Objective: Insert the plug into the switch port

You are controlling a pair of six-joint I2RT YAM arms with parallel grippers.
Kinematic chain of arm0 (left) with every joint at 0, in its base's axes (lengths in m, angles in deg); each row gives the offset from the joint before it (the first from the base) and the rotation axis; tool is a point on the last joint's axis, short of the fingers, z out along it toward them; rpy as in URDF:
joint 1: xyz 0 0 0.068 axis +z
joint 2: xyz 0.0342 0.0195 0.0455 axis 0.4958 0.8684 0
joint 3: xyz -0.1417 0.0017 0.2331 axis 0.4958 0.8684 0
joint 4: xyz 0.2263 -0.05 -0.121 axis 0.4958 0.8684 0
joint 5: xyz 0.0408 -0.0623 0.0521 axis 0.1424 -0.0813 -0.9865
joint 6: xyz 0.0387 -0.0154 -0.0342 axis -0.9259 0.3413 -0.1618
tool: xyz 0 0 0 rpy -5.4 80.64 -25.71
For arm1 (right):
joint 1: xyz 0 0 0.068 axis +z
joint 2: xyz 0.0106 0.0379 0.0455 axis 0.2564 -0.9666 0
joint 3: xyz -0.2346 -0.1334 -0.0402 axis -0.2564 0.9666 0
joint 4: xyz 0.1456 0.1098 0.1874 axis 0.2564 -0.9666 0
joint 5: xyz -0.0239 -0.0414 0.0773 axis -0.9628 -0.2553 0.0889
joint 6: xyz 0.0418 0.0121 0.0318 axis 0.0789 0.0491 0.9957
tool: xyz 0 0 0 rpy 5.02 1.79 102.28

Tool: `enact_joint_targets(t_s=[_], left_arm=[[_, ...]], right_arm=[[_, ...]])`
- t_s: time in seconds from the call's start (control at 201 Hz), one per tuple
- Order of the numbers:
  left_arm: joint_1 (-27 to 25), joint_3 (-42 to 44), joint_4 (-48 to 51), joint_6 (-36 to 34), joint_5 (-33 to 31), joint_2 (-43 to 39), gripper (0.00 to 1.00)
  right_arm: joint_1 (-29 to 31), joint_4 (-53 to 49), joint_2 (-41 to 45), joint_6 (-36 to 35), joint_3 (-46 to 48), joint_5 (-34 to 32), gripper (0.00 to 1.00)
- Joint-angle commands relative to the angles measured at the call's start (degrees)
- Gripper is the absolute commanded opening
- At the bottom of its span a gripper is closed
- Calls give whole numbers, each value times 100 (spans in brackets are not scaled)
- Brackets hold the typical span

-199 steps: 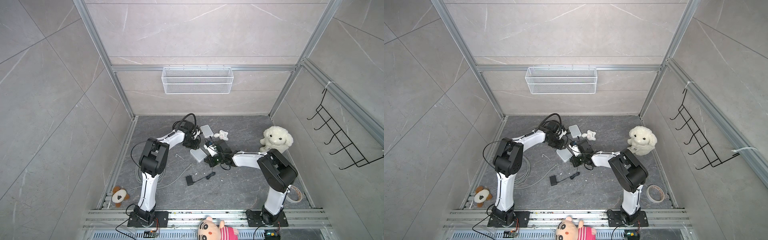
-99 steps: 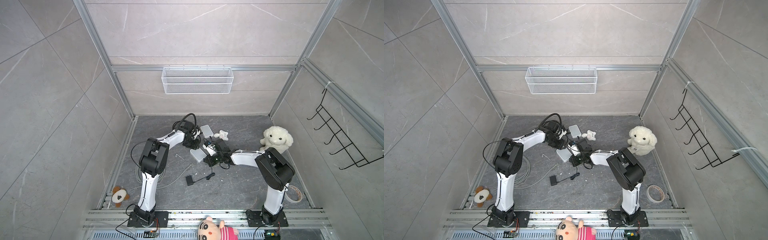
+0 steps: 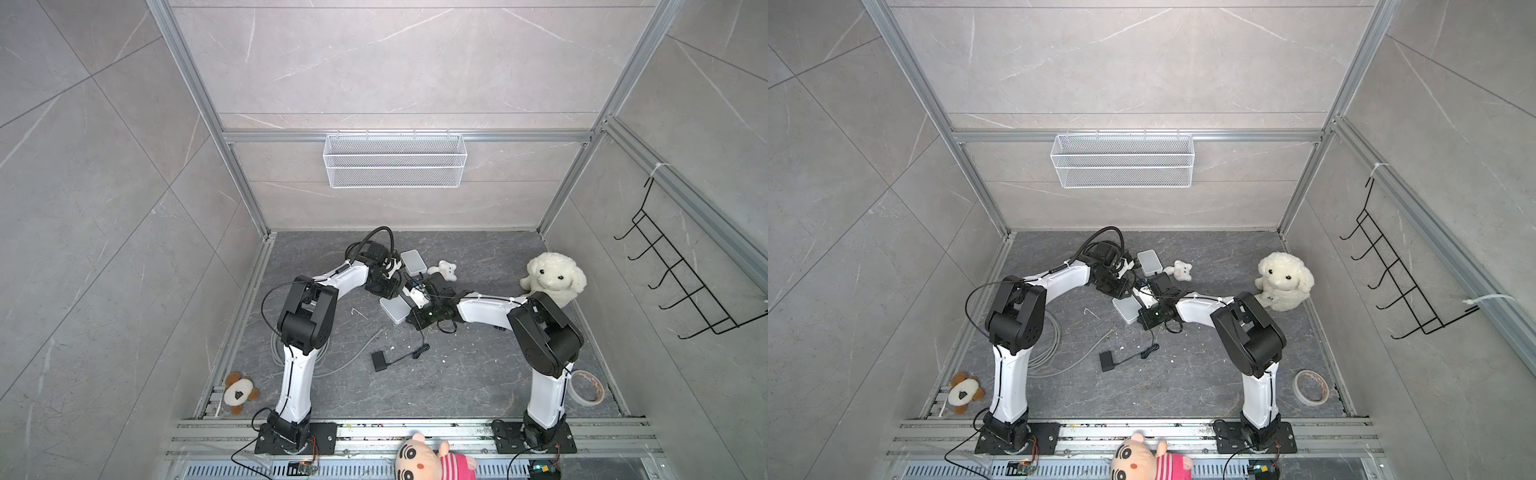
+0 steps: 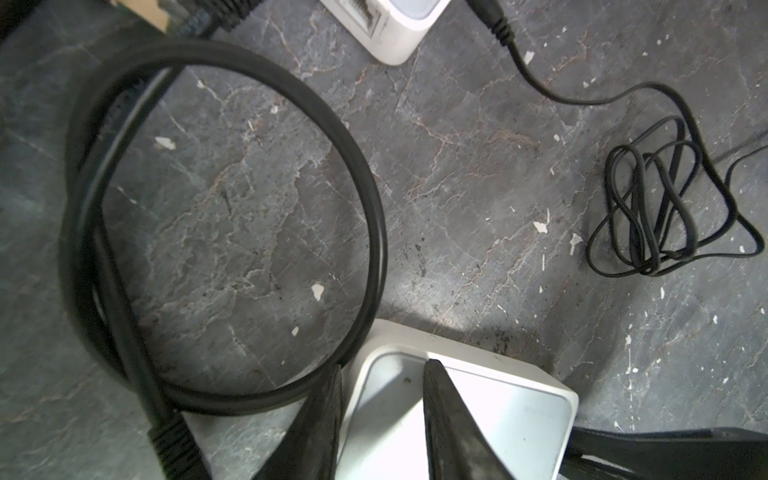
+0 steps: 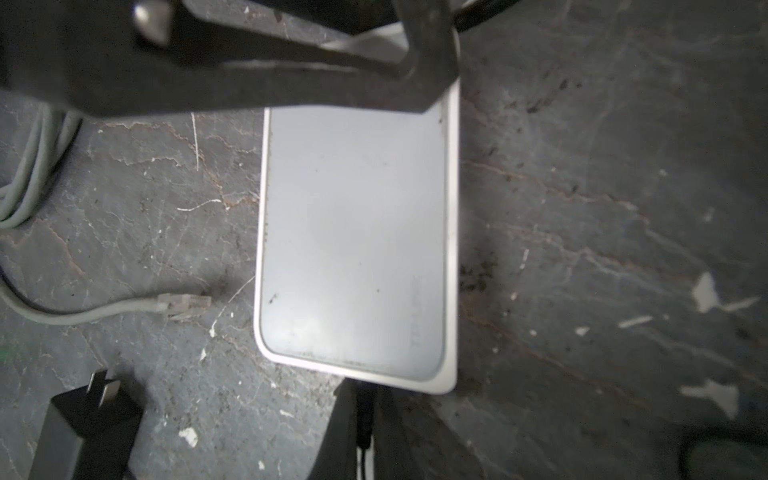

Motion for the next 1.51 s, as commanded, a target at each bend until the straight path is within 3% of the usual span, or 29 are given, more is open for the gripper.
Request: enact_joint_targets(t_s=[0.0,0.284,0.707,1.0,1.508], left_arm=[[-435,640,1430,-253,681,594,34],[-434,967,1433,-186,1038,467,32],[-109,696,1385,686,-990,519,36],[-52,494,1335,933,-1122,554,37],[-48,455,1402,1050,-1066,484,38]], right_arm=[[-72,1425,-57,-92,-728,-225,4],[-75,1684,-291,188,-931,-404,8],[-75,1251,739,228,357,-311,24],[-81,723,1471,143,1093,-455,30],[-71,883,632,61,903,13,29]])
